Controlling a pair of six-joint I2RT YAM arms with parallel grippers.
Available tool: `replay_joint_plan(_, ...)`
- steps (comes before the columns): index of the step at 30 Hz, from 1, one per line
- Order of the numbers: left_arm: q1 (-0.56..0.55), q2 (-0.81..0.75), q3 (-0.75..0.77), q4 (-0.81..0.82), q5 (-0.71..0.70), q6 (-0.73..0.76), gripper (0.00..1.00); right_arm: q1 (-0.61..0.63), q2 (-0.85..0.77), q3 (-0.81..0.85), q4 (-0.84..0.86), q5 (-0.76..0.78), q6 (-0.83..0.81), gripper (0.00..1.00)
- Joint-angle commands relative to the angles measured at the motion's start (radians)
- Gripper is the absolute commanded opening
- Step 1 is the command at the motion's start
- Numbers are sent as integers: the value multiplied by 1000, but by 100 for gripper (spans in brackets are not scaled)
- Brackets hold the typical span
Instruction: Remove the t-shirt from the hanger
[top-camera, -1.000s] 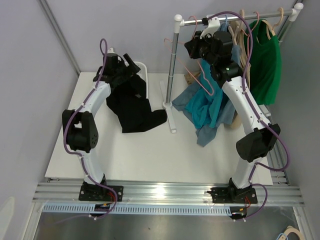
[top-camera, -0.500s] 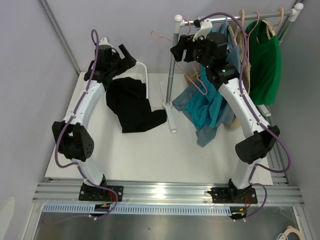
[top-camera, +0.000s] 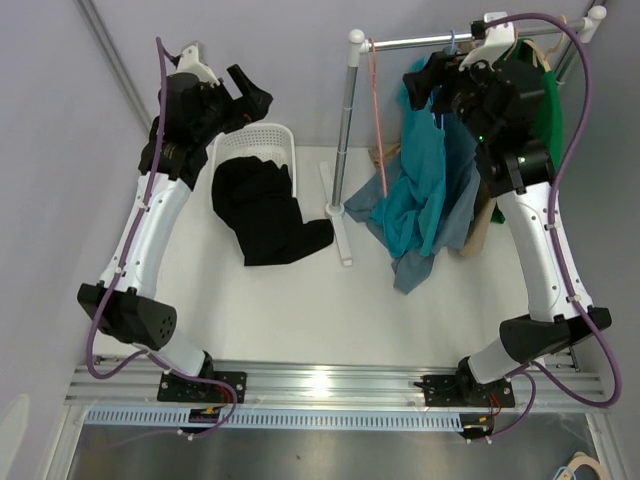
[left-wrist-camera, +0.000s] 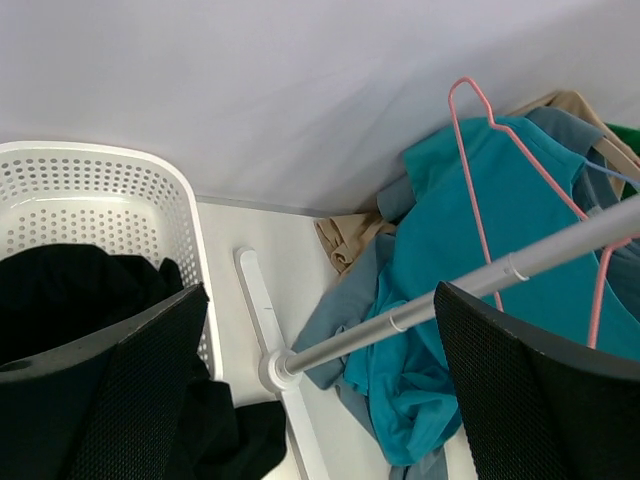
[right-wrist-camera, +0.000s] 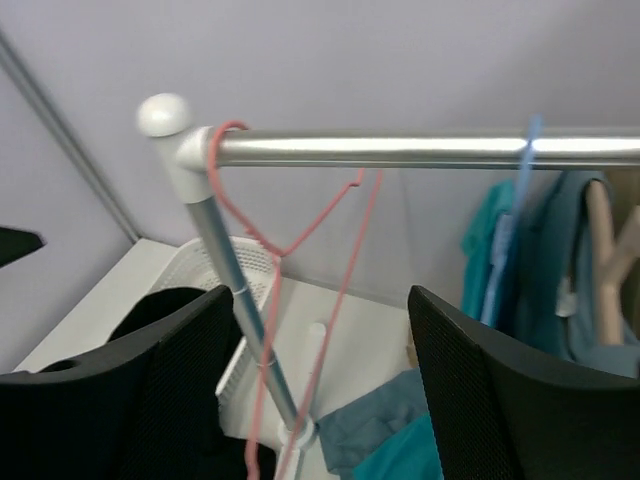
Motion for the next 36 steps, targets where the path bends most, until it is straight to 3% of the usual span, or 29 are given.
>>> replay_joint_plan(1,-30,-73,4,-6,16,50,99,-30,14,41,-67,9,-15,75)
replay_joint_plan(7,-43,-113,-8,-14,-21,59,99,-45,106,133,-161,167,-25,62)
replay_joint_plan(16,-43,-133,-28,-14,-12,89,100,-53,207,196,-127,191,-31,53)
replay_joint_plan(22,-43,-156,-45,0,-5,85,100,-62,282,288,-176,211,-37,57)
replay_joint_plan(36,-44,-182,-79,5,1,65,99,-88,74,58,-92,81,20,61)
